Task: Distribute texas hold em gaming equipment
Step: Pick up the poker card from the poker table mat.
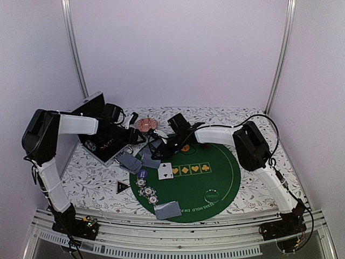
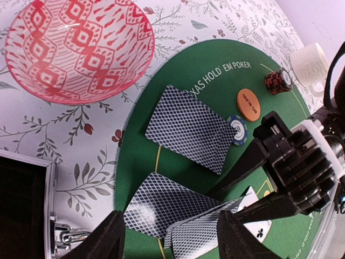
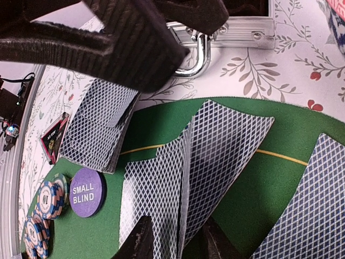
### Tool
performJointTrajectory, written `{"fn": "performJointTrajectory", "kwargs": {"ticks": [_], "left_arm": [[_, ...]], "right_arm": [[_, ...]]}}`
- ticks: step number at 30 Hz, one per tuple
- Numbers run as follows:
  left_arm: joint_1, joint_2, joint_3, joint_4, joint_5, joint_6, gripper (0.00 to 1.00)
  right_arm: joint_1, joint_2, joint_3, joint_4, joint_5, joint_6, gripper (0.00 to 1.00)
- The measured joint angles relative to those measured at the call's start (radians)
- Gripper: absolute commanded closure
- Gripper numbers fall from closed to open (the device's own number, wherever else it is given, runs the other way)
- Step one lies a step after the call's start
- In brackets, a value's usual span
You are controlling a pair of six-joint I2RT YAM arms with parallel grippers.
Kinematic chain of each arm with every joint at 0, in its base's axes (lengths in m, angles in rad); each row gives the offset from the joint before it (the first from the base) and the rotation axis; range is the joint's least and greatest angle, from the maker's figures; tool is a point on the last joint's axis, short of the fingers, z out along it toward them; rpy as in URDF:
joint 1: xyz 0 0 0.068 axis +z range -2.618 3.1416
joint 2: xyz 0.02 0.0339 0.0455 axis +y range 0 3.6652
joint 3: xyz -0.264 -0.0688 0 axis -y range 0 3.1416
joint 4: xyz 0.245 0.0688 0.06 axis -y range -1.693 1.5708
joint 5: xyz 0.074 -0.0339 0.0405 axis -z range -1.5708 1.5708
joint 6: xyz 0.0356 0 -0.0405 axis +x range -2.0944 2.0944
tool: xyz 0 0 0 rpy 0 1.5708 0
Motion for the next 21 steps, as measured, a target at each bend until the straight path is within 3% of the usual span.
{"fn": "performJointTrajectory", "kwargs": {"ticks": [11,21], "left_arm": [[0.003,0.0,0.0,0.0,0.0,0.0,0.4],[0.013,-0.024,0.0,-0.005,0.003,-0.002,0.4]], "right_arm": [[0.003,0.002,0.001,0.013,-0.002,0.042,0.97],[-0.001,0.002,0.011,0.029,0.0,0.088,0.99]]}}
